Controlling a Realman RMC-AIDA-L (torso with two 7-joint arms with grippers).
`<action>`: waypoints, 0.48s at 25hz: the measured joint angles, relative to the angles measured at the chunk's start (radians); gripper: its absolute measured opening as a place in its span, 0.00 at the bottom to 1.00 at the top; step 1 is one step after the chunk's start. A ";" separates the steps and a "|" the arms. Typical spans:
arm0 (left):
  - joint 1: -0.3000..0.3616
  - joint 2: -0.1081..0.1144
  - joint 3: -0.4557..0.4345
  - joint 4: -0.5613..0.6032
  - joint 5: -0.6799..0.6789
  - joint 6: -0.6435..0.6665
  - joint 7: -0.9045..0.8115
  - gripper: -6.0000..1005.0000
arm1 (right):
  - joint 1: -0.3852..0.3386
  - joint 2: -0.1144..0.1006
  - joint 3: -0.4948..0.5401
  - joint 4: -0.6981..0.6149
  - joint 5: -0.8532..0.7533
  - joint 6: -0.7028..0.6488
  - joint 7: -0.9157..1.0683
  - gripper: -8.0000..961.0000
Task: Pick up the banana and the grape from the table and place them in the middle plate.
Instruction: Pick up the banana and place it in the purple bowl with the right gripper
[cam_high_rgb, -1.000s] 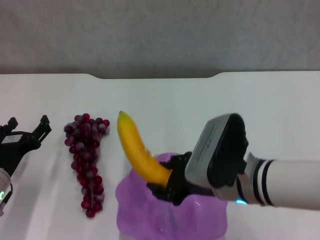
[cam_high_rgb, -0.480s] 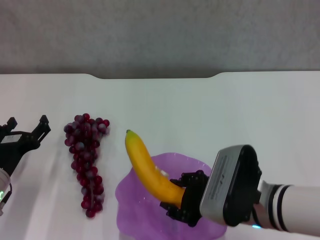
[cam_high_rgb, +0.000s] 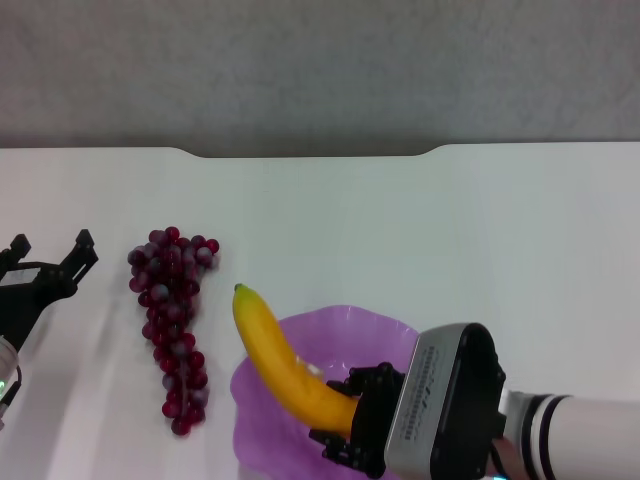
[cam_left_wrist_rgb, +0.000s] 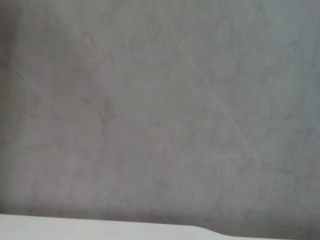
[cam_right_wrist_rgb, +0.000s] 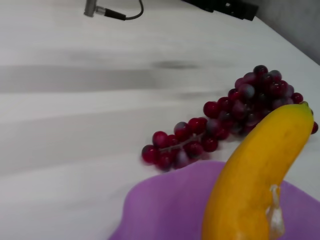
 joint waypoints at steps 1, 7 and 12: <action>0.000 0.000 -0.002 0.000 0.000 -0.001 0.000 0.89 | -0.001 -0.001 -0.004 0.000 0.000 0.000 -0.003 0.55; 0.000 0.001 -0.003 0.000 0.000 -0.003 0.001 0.89 | -0.016 -0.001 -0.011 -0.004 -0.001 -0.012 -0.034 0.55; -0.004 0.001 -0.003 0.000 0.000 -0.003 0.002 0.89 | -0.011 0.002 -0.025 -0.045 -0.002 -0.098 -0.051 0.55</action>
